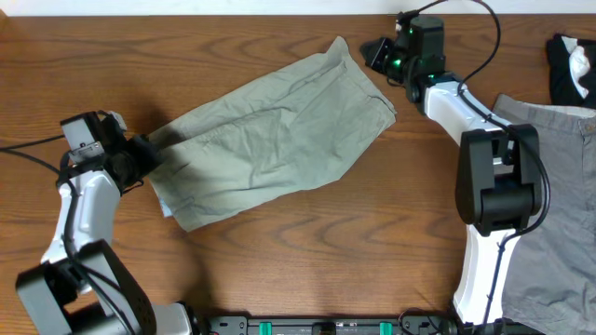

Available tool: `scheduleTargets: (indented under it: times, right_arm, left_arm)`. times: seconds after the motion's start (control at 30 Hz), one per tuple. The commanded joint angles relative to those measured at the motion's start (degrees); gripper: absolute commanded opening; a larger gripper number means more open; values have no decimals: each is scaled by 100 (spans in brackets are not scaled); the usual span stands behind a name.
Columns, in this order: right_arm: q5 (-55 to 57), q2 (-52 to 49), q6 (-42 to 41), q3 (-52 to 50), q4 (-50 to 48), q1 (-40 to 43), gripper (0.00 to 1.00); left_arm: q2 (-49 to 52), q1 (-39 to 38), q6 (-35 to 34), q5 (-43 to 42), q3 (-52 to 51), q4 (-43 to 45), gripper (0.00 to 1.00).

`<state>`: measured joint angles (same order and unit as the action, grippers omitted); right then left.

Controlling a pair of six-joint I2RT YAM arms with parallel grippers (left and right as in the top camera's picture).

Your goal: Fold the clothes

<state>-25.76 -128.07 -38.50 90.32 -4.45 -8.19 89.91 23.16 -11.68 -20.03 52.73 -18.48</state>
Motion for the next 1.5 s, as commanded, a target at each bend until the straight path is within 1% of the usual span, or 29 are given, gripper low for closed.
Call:
scheduleTargets:
  times: [0.0,0.03,0.13,0.23,0.27,0.3,0.33,0.37,0.43,0.57,0.67,0.77,0.87,0.93,1.03,1.13,1.2,1.23,1.27,1.3,1.33,1.4,1.43,1.47]
  right_arm:
    - [-546,-114,468,103,245,-17,10]
    - [-713,-94,695,116,444,9,10]
    - [-905,-39,1237,140,1073,109,12]
    - [-925,57,1829,197,1749,181,13]
    - [-925,72,2028,212,1923,179,27]
    - [-918,76,2273,238,2155,179,37]
    - [-885,76,2496,249,2391,168,41]
    - [-772,76,2592,247,2629,155,42]
    - [-243,44,2599,245,3185,105,38]
    - [931,-114,2592,186,4096,-61,17]
    - [1290,-234,2446,168,4627,-101,10]
    - [1808,-245,2002,149,5460,-98,2]
    - [1939,-210,1956,144,6301,-114,2]
    - [1937,-179,2205,142,6784,-166,2]
    - [1832,-20,2682,140,7237,-297,1]
    - [1346,422,3298,140,7193,-503,2]
    - [1261,811,3491,142,6940,-603,2]
    - [1270,1010,3495,142,6767,-634,4]
    - [1266,1163,3493,142,6631,-649,11]
    - [1268,1333,3469,142,6408,-647,27]
    - [1272,1495,3407,142,6137,-632,36]
    - [1268,1624,3206,142,5646,-575,45]
    - [1266,1631,3086,142,5364,-549,48]
    - [1268,1613,2942,140,5128,-525,49]
  left_arm:
    - [55,37,-9,61,39,26,72]
    - [13,37,-2,63,107,-68,74]
    - [-201,46,0,63,376,-496,75]
    - [-501,28,66,61,706,-1167,75]
    - [-575,22,66,61,769,-1349,75]
    - [-680,2,68,26,837,-1596,75]
    - [-793,-26,72,-50,866,-1818,74]
    - [-890,-63,94,-138,868,-1991,75]
    - [-1073,-168,181,-251,868,-2367,74]
    - [-1276,-448,201,-249,868,-2850,74]
    - [-1320,-629,201,-247,868,-2977,74]
    - [-1320,-774,201,-245,868,-3047,74]
    - [-1320,-839,203,-243,868,-3084,75]
    - [-1320,-841,221,-245,868,-3084,74]
    - [-1320,-841,310,-245,868,-3088,75]
    - [-1320,-841,448,-243,868,-3136,75]
    - [-1320,-841,529,-240,868,-3165,75]
    - [-1320,-841,529,-240,868,-3176,75]
    - [-1320,-839,529,-240,868,-3180,75]
    - [-1320,-841,529,-240,868,-3178,75]
    - [-1320,-841,529,-240,868,-3176,75]
    - [-1320,-841,546,-240,868,-3161,76]
    - [-1320,-841,549,-240,868,-3145,76]
    - [-1320,-841,549,-240,868,-3134,76]
